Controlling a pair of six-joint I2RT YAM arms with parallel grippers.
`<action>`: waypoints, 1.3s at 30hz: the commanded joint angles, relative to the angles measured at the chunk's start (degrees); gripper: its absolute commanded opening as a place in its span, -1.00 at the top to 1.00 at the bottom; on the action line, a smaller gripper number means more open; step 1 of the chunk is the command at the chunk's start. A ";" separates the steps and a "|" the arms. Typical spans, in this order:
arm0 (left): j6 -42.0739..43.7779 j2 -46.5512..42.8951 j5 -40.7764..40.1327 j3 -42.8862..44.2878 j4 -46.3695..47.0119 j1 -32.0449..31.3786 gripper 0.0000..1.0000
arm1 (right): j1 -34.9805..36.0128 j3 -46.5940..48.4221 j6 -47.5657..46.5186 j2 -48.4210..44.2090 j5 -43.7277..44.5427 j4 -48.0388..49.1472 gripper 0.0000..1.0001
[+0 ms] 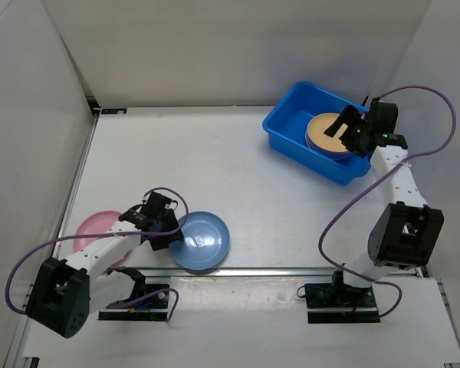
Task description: Place the plates into the plastic bin on the countertop
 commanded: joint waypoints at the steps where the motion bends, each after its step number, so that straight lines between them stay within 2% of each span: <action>1: -0.45 1.95 1.84 -1.07 3.67 -1.19 -0.29 | 0.50 -2.38 0.57 -2.76 -1.00 1.89 -0.97; 2: -0.19 2.66 1.76 -1.33 4.03 -1.45 -0.25 | 0.85 -3.17 0.66 -3.30 -0.12 1.89 -0.97; 4: -0.18 3.54 1.24 -1.33 5.09 -2.51 0.04 | 1.91 -5.02 0.48 -5.05 0.41 2.06 -0.97; 6: 0.25 3.90 0.27 0.16 5.09 -3.12 0.49 | 2.88 -6.08 -0.13 -6.11 -0.02 1.71 -0.97; 8: 0.95 2.85 -1.57 1.82 5.09 -3.21 0.78 | 4.97 -6.87 -1.88 -7.51 -1.51 1.36 -0.98; 16: 10.44 -2.43 -4.05 16.58 12.11 -3.39 0.80 | 18.23 -8.80 -15.24 -9.28 -13.37 0.31 -0.98; 21: 19.57 -0.68 -0.01 23.97 15.28 -3.57 0.80 | 25.54 -8.37 -19.11 -5.94 -14.53 -1.98 -0.98; 24: 21.87 1.79 1.75 26.79 15.28 -3.57 0.80 | 30.81 -8.89 -20.87 -5.41 -14.88 -1.10 -0.97; 29: 22.14 3.89 1.76 28.19 15.28 -3.57 0.80 | 33.81 -9.42 -21.58 -5.41 -16.28 0.82 -0.97; 34: 22.93 4.08 4.13 28.90 16.69 -3.48 0.81 | 33.82 -8.72 -20.17 -3.13 -20.51 2.15 -0.91; 39: 22.40 3.55 -1.05 29.08 15.99 -3.48 0.80 | 33.82 -5.21 -20.18 -4.00 -11.12 -2.14 -0.92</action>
